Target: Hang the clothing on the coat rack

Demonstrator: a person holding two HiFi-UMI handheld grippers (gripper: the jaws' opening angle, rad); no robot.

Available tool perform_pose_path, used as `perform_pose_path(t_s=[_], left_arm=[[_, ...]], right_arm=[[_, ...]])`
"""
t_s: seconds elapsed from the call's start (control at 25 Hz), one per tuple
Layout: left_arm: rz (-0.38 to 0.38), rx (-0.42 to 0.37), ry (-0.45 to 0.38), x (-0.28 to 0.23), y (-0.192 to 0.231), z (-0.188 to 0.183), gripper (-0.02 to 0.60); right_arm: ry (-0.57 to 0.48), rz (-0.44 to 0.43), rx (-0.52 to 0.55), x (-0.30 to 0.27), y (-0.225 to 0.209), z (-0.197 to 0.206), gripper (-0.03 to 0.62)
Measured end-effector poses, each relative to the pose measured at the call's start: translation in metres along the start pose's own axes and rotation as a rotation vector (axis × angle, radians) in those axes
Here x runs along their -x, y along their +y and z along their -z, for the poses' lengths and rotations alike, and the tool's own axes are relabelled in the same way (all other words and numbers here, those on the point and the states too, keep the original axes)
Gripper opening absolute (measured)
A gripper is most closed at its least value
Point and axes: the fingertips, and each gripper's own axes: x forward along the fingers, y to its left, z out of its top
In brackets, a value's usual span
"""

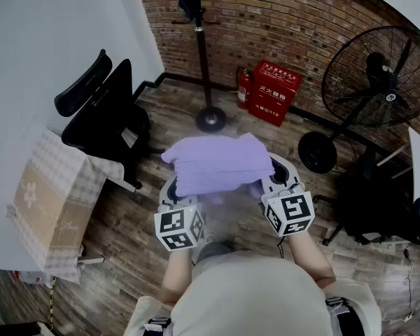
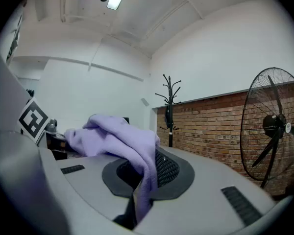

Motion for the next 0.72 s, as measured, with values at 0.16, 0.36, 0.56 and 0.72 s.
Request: perform_pose_path(t_s=[0.16,0.36,0.56,0.72], left_arm=[[0.028,0.002,0.007,0.009,-0.017,0.005,0.080],[0.035,-0.013,0.006,0.014,-0.016,0.002,0.080],[0.045,-0.016,0.006,0.008,-0.003,-0.002,0.080],[0.057,-0.027,0.005,-0.001,0.011,-0.007,0.080]], right_arm=[[-0.009,0.030,0.009,0.019,-0.007,-0.001,0.014],[-0.015,0.029,0.009,0.022,-0.002,-0.002,0.014],[-0.014,0.027,0.008,0.012,0.006,-0.002,0.014],[-0.030,0.032,-0.023,-0.004,0.011,-0.005,0.014]])
